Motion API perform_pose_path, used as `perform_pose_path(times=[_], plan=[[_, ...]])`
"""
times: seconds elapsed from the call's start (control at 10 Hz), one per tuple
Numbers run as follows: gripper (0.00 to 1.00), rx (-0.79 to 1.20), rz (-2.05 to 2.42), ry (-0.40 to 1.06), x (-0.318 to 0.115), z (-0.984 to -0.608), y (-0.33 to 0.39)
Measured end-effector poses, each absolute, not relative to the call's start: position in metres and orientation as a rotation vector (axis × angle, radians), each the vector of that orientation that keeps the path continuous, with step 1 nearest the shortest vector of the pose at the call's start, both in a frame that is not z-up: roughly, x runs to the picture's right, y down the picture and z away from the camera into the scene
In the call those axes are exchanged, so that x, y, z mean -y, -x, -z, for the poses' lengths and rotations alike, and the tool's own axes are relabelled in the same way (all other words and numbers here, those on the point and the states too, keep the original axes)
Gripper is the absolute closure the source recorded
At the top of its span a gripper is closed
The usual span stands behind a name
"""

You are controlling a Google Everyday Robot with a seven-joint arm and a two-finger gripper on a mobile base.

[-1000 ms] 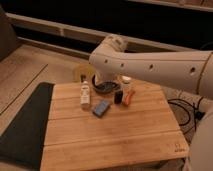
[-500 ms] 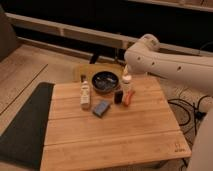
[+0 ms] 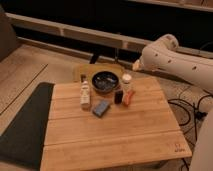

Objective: Place the ceramic cup over the eraser

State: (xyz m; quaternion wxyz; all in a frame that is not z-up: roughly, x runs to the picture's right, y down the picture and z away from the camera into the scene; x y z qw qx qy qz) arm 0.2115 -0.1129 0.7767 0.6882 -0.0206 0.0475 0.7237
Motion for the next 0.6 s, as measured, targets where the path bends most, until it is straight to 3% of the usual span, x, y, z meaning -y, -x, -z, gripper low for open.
perform_pose_path(times=[0.3,0.6], plan=[[0.35,-0.111,-1.615,0.038,0.114,-0.778,-0.214],[0.35,-0.075,-1.622,0.080,0.123,-0.806,-0.207]])
